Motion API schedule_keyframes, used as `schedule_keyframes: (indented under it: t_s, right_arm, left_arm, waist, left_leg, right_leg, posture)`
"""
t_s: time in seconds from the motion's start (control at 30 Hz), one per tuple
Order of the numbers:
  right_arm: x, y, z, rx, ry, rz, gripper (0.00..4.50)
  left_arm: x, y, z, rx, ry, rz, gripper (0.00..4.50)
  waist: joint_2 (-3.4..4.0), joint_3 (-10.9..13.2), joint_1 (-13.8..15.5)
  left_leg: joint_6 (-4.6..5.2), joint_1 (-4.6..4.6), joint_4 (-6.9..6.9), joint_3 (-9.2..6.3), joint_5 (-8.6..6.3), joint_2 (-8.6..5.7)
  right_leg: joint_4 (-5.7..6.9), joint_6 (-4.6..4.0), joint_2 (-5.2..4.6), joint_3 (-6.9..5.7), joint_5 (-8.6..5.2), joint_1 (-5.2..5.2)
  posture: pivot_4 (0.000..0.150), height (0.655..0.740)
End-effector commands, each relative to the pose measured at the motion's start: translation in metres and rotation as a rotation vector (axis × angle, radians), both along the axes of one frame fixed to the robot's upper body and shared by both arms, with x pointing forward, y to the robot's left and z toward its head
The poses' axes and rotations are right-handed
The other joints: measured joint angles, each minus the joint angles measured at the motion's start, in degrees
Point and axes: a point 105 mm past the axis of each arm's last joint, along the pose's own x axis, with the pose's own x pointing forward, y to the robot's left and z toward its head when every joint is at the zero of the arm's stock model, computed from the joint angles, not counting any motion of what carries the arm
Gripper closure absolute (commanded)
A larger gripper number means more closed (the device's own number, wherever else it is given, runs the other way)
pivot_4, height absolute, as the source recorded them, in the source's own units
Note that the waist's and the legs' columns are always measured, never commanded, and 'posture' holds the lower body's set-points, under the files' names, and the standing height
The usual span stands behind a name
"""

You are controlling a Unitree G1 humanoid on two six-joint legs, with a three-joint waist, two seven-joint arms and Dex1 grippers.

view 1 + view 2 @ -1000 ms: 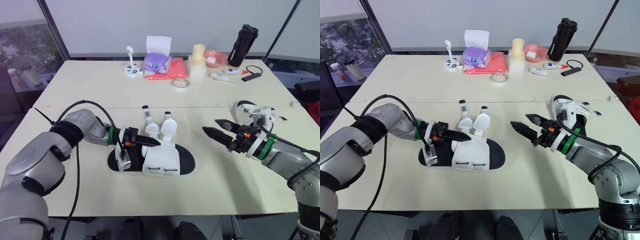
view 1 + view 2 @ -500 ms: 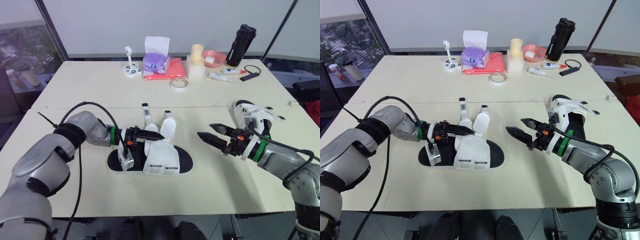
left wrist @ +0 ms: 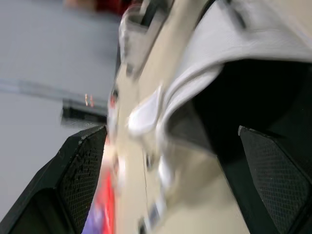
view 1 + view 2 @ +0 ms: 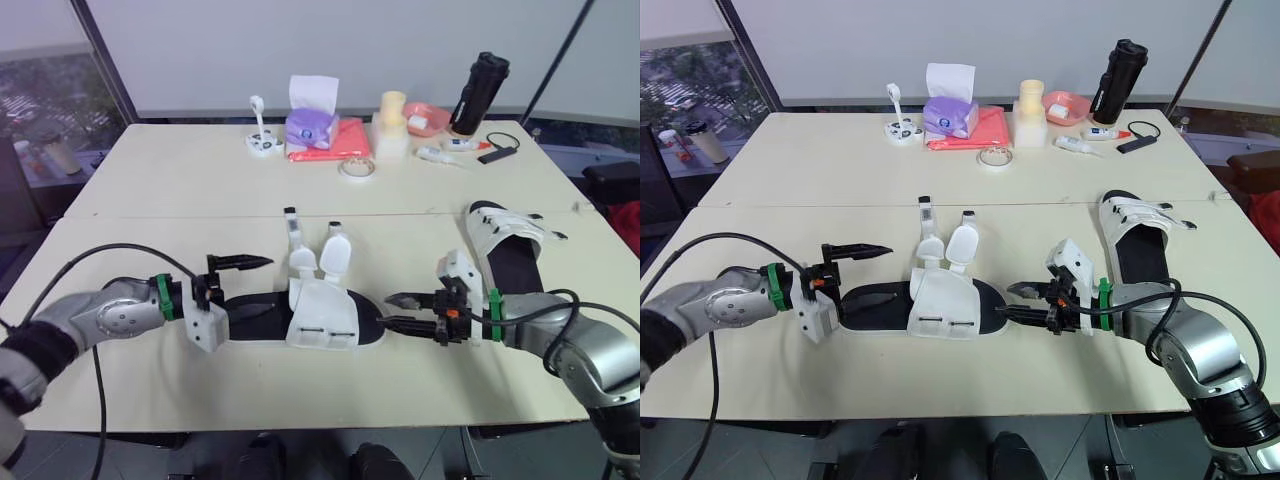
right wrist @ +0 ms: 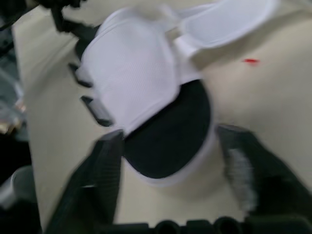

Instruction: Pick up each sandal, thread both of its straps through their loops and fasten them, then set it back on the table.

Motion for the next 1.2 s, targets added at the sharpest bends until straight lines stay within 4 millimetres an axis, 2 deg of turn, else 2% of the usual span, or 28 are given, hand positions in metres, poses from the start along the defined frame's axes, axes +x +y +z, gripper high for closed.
schedule_keyframes:
  t_s: [0.03,0.07,0.1,0.17,0.37,0.5,0.6,0.7,0.8,0.97,1.2]
  right_arm:
    - [0.005,0.004,-0.003,-0.012,-0.04,0.051,3.85]
    - [0.006,0.007,-0.003,-0.007,-0.04,0.067,4.36]
    - [0.006,0.009,-0.003,-0.005,-0.042,0.081,4.44]
    - [0.003,0.013,-0.007,-0.042,-0.056,0.121,4.44]
    - [0.006,0.027,-0.01,-0.033,-0.075,0.148,4.44]
    - [0.01,0.034,-0.016,-0.031,-0.083,0.148,4.44]
    - [0.013,0.036,-0.03,-0.075,-0.086,0.155,4.44]
    - [0.013,0.035,-0.04,-0.111,-0.08,0.165,4.44]
    - [0.012,0.033,-0.053,-0.129,-0.053,0.169,4.44]
    - [0.013,0.035,-0.057,-0.122,-0.051,0.165,4.44]
    - [0.015,0.039,-0.057,-0.107,-0.059,0.15,4.44]
  left_arm:
    - [0.011,0.016,0.012,-0.222,0.395,0.248,0.0]
    - [0.01,0.019,0.012,-0.288,0.527,0.29,0.0]
    - [0.009,0.02,0.014,-0.334,0.601,0.306,0.0]
    - [0.009,0.023,0.019,-0.442,0.758,0.342,0.0]
    - [0.029,0.025,0.031,-0.711,0.923,0.384,0.0]
    - [0.044,0.017,0.025,-0.832,1.01,0.393,0.0]
    - [0.057,0.006,0.015,-0.928,1.145,0.385,0.0]
    - [0.063,0.0,0.011,-0.962,1.228,0.373,0.0]
    - [0.071,-0.014,0.005,-0.991,1.404,0.323,0.0]
    - [0.079,-0.021,-0.005,-0.996,1.541,0.343,0.0]
    - [0.104,-0.035,-0.008,-1.151,1.636,0.354,0.0]
  waist:
    - [0.01,0.0,-0.2]
    - [0.01,0.0,-0.1]
    - [0.02,0.0,-0.2]
    - [0.01,0.0,-0.1]
    - [0.01,0.0,-0.2]
    - [0.0,0.0,-0.1]
    - [-0.01,0.0,0.0]
    - [-0.02,0.0,-0.2]
    - [-0.06,0.0,-0.2]
    - [-0.11,0.0,-0.6]
    - [-0.24,-0.1,-1.4]
  left_leg:
    - [0.0,0.06,0.12,-0.01,0.0,0.03]
    - [0.01,0.18,0.16,-0.04,0.0,0.03]
    - [0.01,0.25,0.16,-0.06,0.0,0.04]
    - [0.01,0.53,0.17,-0.09,0.0,0.06]
    - [0.04,0.79,0.15,-0.08,-0.02,0.01]
    - [0.04,0.78,0.15,-0.09,-0.02,-0.01]
    - [0.04,0.78,0.17,-0.1,-0.02,-0.03]
    - [0.04,0.76,0.19,-0.09,-0.02,-0.03]
    - [0.04,0.79,0.18,-0.11,-0.02,-0.02]
    - [0.04,0.84,0.18,-0.12,-0.02,-0.01]
    - [0.03,0.84,0.19,-0.18,-0.01,-0.01]
  right_leg:
    - [0.08,0.0,0.03,-0.01,0.0,0.08]
    - [0.12,0.0,0.06,-0.05,0.0,0.21]
    - [0.12,0.0,0.08,-0.05,0.0,0.31]
    - [0.15,-0.01,0.11,-0.07,0.0,0.6]
    - [0.07,0.0,0.17,-0.06,-0.01,0.83]
    - [0.08,-0.01,0.21,-0.05,-0.01,0.8]
    - [0.08,-0.01,0.2,-0.05,-0.01,0.81]
    - [0.09,-0.01,0.19,-0.04,0.0,0.78]
    - [0.1,-0.01,0.23,-0.06,0.0,0.79]
    - [0.1,-0.02,0.25,-0.06,0.0,0.83]
    - [0.08,-0.02,0.25,-0.09,0.0,0.88]
  posture:
    - [0.15,0.74]
    - [0.15,0.74]
    - [0.15,0.74]
    - [0.15,0.74]
    - [0.15,0.74]
    - [0.15,0.74]
    - [0.15,0.74]
    - [0.15,0.74]
    - [0.15,0.74]
    - [0.15,0.74]
    - [0.15,0.74]
